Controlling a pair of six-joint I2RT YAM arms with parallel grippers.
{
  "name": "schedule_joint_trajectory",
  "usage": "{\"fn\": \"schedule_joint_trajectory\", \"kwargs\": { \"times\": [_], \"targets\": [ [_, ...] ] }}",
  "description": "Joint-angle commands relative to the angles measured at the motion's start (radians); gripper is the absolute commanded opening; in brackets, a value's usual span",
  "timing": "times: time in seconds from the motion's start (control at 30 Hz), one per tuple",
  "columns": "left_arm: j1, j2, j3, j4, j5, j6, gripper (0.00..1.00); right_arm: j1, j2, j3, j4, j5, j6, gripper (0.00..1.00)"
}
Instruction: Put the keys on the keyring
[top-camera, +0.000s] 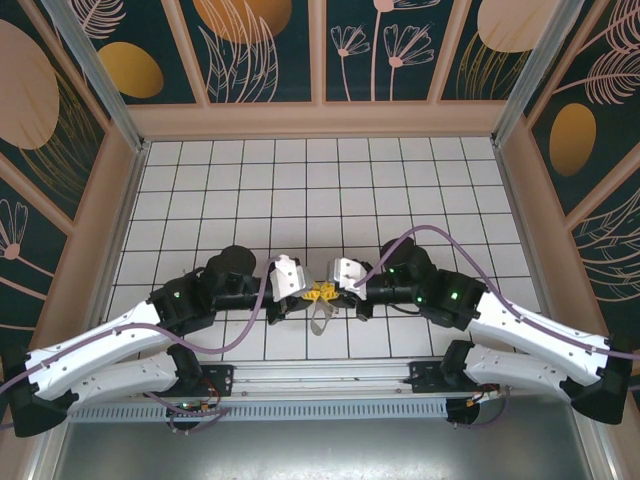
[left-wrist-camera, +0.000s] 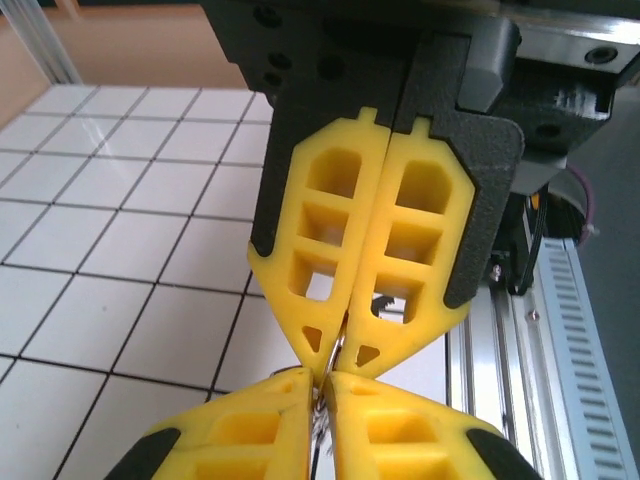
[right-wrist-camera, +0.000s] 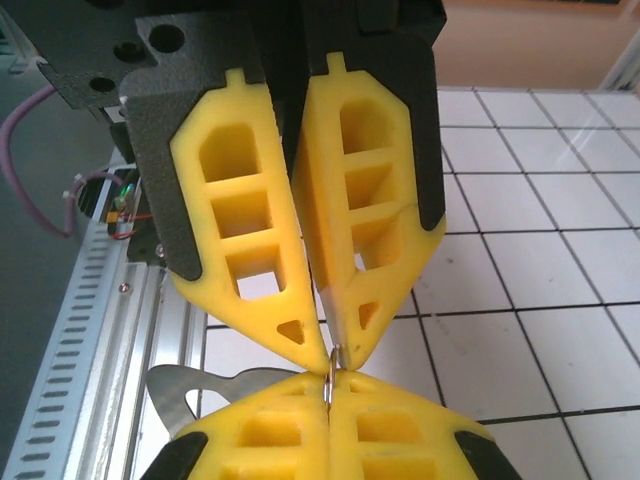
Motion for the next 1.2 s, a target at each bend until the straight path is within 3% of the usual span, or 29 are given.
{"fn": "schedule_joint_trajectory", "kwargs": {
  "times": [0.0,0.07,0.17,0.33,0.47,0.73,0.97,1.17],
  "targets": [
    [-0.023,0.016,0.040,0.055,0.105,0.031,0.09,0.002,0.019,0.067,0.136,-0.065,-0.013,0.00],
    [-0.023,0.017,0.029,0.079,0.121,0.022,0.00,0.003,0.016,0.066,0.141,-0.072,-0.013,0.00],
    [-0.023,0.006,-0.008,0.155,0.146,-0.012,0.00,0.004,0.008,0.061,0.144,-0.066,-0.012,0.00],
    [-0.023,-0.046,-0.132,0.418,0.176,-0.150,0.00,0.002,-0.040,0.015,0.178,-0.046,0.012,0.00],
    [-0.022,-0.114,-0.173,0.478,0.121,-0.177,0.00,0.003,-0.090,-0.026,0.212,-0.027,0.039,0.07],
    [-0.023,-0.205,-0.271,0.621,0.117,-0.258,0.00,-0.009,-0.154,-0.068,0.275,-0.022,0.078,0.22],
    [-0.023,-0.243,-0.300,0.650,0.122,-0.271,0.00,-0.011,-0.146,-0.066,0.282,-0.014,0.085,0.22],
    [-0.023,-0.241,-0.314,0.677,0.123,-0.273,0.00,-0.009,-0.137,-0.076,0.288,-0.020,0.096,0.31]
  ]
}}
